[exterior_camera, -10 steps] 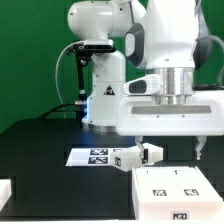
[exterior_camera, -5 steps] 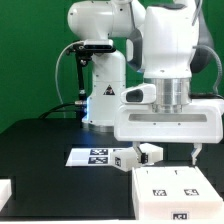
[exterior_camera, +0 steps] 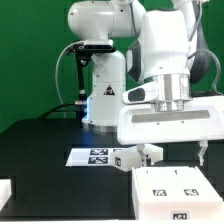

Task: Assemble cabinet

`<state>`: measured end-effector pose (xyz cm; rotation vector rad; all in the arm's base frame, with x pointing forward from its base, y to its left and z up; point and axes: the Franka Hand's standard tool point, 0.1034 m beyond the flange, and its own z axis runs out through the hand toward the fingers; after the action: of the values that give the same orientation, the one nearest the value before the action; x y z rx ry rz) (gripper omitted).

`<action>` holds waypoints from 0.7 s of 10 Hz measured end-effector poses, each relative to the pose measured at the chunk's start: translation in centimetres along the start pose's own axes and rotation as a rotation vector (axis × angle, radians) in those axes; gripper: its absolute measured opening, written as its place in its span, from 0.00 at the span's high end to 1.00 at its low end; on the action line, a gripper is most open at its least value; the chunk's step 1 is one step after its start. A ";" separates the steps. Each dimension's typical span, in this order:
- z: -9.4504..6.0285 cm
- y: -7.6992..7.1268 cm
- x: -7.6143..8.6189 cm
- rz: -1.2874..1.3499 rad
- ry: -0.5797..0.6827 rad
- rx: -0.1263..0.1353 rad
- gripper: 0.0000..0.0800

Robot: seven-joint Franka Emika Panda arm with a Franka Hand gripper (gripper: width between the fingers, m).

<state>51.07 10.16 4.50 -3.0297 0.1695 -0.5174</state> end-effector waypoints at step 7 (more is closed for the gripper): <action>1.6 1.9 0.0 -0.067 0.077 -0.036 0.01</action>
Offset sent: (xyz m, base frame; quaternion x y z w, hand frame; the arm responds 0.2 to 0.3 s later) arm 0.0052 -0.0252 -0.0049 -0.0346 0.2191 -0.0221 0.9748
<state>51.39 8.33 2.84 -3.0612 0.0822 -0.6436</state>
